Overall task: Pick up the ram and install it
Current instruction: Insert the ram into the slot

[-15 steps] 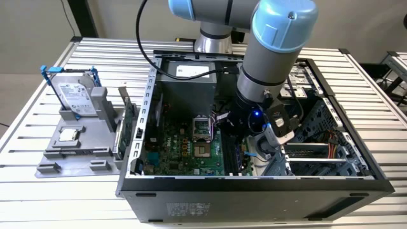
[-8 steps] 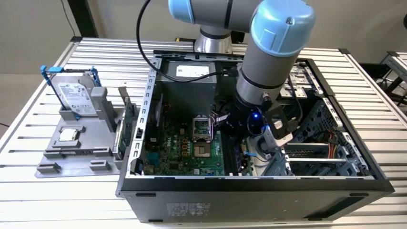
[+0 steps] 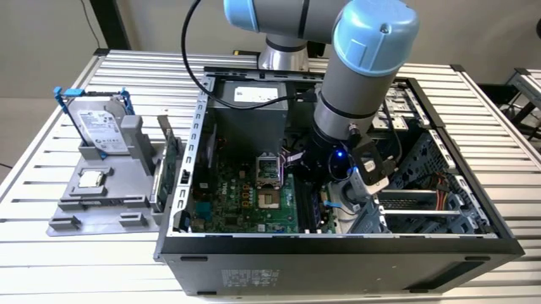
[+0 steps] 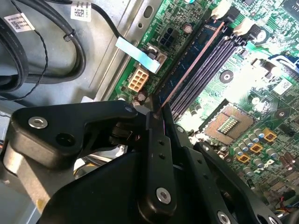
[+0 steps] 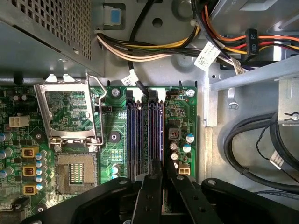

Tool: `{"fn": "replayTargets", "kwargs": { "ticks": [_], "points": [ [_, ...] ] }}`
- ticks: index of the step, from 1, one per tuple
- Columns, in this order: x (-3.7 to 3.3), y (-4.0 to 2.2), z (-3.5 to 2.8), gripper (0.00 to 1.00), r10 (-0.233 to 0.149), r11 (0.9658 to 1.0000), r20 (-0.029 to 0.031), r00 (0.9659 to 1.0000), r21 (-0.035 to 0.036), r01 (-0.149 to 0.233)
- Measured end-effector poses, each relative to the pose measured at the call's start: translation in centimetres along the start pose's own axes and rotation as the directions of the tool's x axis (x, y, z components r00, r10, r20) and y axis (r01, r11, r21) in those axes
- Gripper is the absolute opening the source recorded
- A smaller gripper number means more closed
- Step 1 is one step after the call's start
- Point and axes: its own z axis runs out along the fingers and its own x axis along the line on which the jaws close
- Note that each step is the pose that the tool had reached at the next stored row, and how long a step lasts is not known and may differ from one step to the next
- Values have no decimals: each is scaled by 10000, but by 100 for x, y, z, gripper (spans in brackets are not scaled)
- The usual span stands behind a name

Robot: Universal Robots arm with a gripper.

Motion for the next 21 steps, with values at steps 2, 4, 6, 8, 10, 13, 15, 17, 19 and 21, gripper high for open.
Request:
{"fn": "replayTargets", "kwargs": {
  "ticks": [2, 4, 6, 8, 10, 13, 15, 17, 19, 21],
  "points": [
    [0, 0, 0, 0, 0, 10000, -1, 10000, 0, 0],
    [-1, 0, 0, 100, -1, 10000, -2, 10000, 1, 1],
    [0, 0, 0, 100, -1, 10000, -5, 10000, 0, 1],
    [0, 0, 0, 100, 0, 10000, -7, 10000, 0, 0],
    [0, 0, 0, 100, 0, 10000, -8, 10000, 1, 0],
    [0, 1, -29, 100, 1, 10000, -8, 10000, -4, -1],
    [0, 5, -119, 100, 2, 10000, -8, 10000, -4, -2],
    [0, 8, -211, 100, 3, 10000, -8, 10000, -3, -3],
    [0, 12, -302, 100, 4, 10000, -8, 10000, -2, -4],
    [0, 14, -367, 100, 3, 10000, -8, 10000, 1, -3]
  ]
}}
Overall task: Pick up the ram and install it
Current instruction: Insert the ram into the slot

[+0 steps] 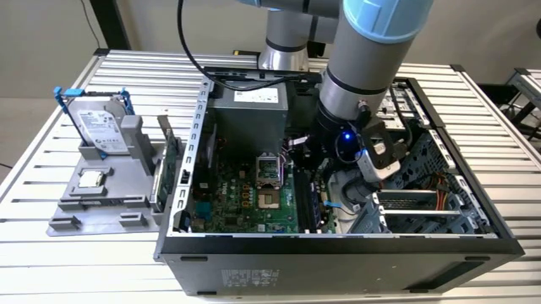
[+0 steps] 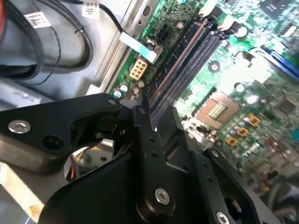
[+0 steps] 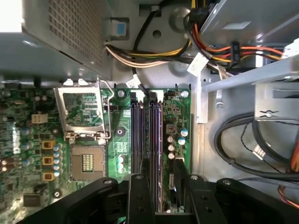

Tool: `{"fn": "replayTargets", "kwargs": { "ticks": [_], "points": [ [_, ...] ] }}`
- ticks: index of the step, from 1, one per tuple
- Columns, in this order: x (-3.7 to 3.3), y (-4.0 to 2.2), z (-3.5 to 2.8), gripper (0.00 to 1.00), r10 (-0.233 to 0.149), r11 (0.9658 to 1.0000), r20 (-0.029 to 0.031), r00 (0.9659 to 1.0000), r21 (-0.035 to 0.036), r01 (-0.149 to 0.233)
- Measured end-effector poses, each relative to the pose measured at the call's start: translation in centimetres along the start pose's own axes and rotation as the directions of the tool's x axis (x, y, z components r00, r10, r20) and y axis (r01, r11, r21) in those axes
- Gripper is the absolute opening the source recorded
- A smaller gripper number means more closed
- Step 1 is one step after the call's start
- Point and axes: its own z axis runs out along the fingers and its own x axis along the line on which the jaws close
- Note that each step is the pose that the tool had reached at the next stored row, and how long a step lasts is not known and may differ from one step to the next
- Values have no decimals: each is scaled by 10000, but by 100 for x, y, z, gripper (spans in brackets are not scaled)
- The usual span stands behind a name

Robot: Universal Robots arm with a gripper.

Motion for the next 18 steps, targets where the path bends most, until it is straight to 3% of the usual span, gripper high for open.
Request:
{"fn": "replayTargets", "kwargs": {
  "ticks": [5, 6, 18],
  "points": [
    [0, 0, -4, 100, -1, 10000, 10, 10000, -2, 1],
    [0, 0, -5, 0, -1, 10000, 12, 10000, -2, 1],
    [0, 0, -5, 0, -2, 10000, 44, 10000, 0, 2]
  ]
}}
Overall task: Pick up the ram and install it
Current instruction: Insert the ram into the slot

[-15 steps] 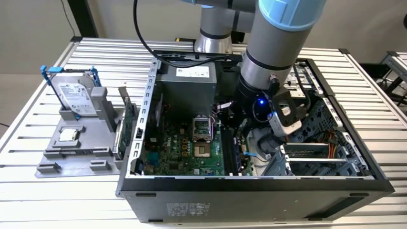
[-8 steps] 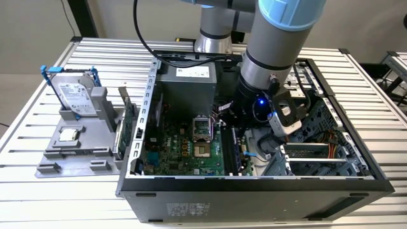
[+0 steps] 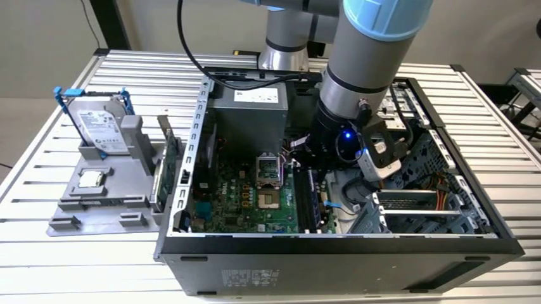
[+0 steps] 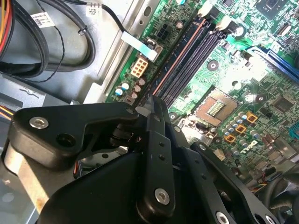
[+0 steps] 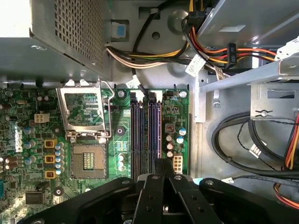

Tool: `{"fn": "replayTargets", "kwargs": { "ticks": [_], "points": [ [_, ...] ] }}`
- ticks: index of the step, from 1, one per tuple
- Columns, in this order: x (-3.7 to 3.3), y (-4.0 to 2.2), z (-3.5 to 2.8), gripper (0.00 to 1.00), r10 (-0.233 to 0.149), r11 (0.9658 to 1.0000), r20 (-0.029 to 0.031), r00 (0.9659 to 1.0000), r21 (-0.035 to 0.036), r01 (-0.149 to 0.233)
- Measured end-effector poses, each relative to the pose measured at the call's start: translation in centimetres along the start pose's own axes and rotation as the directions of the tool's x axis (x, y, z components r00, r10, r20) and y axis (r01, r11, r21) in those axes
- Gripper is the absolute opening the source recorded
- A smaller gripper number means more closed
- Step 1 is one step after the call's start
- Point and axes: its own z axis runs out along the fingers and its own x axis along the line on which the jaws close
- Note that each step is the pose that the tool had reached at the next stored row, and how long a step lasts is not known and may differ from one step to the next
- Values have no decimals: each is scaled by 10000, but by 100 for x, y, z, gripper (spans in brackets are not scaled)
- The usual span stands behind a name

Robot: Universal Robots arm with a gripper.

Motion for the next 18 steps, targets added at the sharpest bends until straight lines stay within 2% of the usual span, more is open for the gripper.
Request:
{"fn": "replayTargets", "kwargs": {
  "ticks": [7, 12, 18],
  "points": [
    [0, 0, 0, 0, -46, 10000, 6, 10000, 1, 46],
    [0, 0, 0, 0, -426, 9991, -9, 9991, -1, 426],
    [0, 0, 0, 0, -931, 9957, -28, 9957, -4, 931]
  ]
}}
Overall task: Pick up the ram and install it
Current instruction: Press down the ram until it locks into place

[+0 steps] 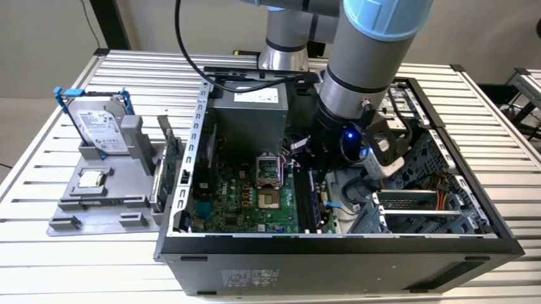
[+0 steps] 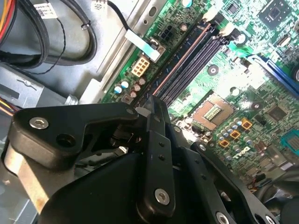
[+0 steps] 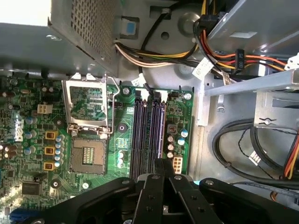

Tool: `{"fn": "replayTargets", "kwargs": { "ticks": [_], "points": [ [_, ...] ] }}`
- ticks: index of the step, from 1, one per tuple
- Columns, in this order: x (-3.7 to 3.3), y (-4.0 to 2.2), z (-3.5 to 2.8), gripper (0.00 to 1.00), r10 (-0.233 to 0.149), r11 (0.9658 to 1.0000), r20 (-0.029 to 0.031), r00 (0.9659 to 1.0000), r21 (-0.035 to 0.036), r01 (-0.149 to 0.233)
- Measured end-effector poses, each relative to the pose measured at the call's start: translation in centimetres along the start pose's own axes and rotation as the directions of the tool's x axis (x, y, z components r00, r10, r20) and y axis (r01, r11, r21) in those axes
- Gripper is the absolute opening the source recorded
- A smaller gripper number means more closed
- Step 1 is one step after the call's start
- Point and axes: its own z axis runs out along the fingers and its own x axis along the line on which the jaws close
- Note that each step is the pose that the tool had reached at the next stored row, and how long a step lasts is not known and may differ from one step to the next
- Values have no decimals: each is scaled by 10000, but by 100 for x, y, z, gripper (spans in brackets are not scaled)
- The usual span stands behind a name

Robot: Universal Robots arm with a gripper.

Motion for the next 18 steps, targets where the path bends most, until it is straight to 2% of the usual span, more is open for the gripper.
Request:
{"fn": "replayTargets", "kwargs": {
  "ticks": [7, 14, 18],
  "points": [
    [0, 0, 0, 0, -643, 9979, -26, 9979, 9, 643],
    [0, 0, 0, 0, -1214, 9926, -50, 9926, 22, 1215],
    [0, 0, 0, 0, -1519, 9884, -65, 9884, 34, 1519]
  ]
}}
